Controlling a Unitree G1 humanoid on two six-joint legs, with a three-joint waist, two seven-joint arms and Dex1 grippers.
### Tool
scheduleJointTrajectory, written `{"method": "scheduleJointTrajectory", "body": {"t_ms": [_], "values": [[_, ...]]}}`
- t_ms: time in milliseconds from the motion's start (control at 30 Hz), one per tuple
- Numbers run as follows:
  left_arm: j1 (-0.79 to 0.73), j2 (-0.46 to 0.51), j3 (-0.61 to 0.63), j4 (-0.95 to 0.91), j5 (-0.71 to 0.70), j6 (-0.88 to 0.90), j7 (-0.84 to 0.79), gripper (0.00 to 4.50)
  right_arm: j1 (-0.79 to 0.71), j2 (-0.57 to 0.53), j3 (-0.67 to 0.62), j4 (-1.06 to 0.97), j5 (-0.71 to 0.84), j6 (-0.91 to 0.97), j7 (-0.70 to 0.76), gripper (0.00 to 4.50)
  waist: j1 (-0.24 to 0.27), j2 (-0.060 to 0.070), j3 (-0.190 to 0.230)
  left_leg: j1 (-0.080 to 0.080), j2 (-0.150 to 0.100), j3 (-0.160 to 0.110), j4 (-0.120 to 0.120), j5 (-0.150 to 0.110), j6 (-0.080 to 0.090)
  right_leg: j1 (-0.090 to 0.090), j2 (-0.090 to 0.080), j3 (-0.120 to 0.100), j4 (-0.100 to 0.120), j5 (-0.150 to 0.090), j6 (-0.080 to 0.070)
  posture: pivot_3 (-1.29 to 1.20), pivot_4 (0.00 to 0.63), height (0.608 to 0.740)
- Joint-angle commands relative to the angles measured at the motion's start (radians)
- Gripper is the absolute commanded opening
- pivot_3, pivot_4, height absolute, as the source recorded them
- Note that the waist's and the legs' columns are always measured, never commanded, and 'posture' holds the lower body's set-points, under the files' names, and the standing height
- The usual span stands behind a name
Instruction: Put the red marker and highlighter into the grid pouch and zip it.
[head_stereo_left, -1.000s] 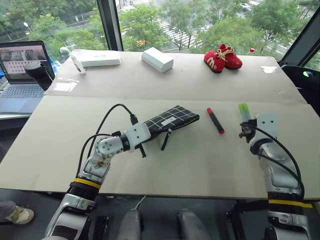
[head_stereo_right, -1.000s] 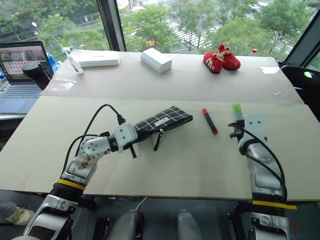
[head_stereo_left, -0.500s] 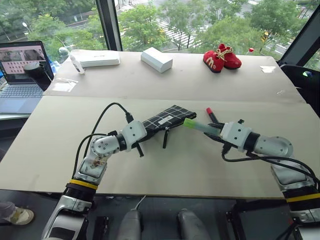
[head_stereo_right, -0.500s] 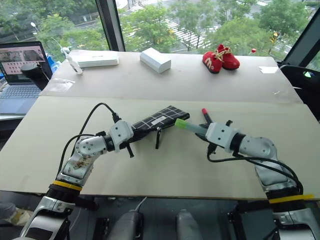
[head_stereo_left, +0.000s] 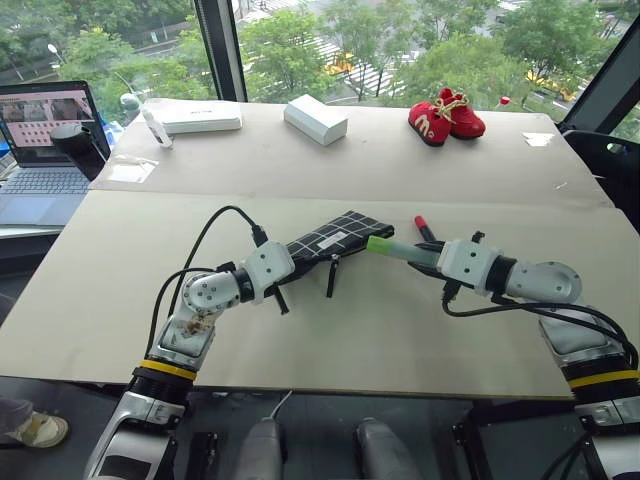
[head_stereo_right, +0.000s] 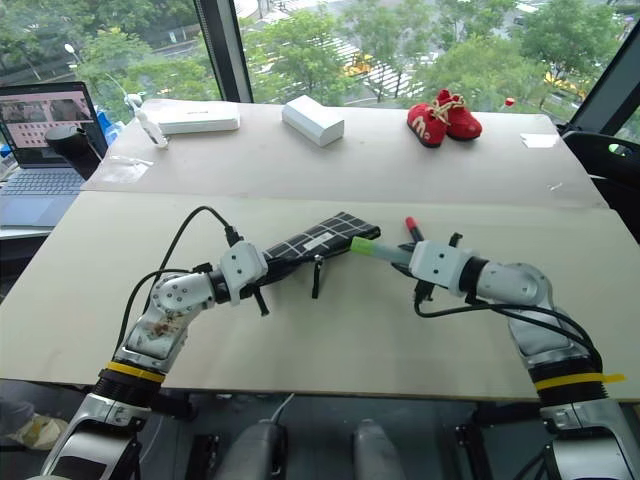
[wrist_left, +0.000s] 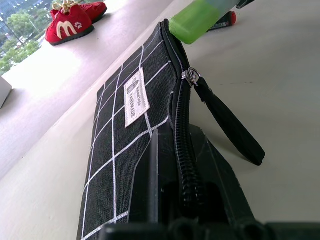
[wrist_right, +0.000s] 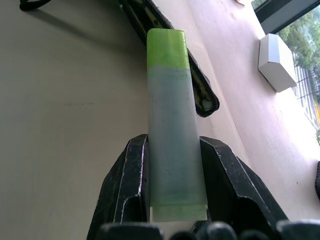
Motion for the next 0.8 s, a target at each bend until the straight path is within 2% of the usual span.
{"method": "scheduleJointTrajectory", "body": {"t_ms": [33, 400, 800], "values": [[-0.014, -0.002, 0.005, -0.035, -0.004, -0.011, 0.008, 0.00, -0.006, -0.003, -0.020, -0.009, 0.007, -0.018, -0.001, 1.08, 0.000, 0.000, 0.000, 0.000, 0.000, 0.000, 0.000, 0.000, 0.000, 0.000, 0.000, 0.000, 0.000, 0.000, 0.000, 0.00, 0.150, 0.729], [-0.002, 0.011, -0.026, -0.029, 0.033, -0.061, -0.006, 0.00, -0.084, 0.055, -0.018, 0.091, -0.001, -0.016, -0.022, 1.08, -0.002, 0.000, 0.000, 0.000, 0.000, 0.000, 0.000, 0.000, 0.000, -0.001, 0.000, 0.000, 0.003, 0.000, 0.000, 0.00, 0.150, 0.729], [0.019, 0.037, -0.046, -0.021, 0.072, -0.113, -0.014, 0.00, -0.084, 0.048, -0.028, 0.086, 0.063, 0.061, 0.068, 1.08, -0.002, 0.000, 0.000, 0.000, 0.000, 0.000, 0.000, 0.000, 0.000, -0.001, 0.000, 0.000, 0.003, 0.000, 0.000, 0.00, 0.150, 0.729]]}}
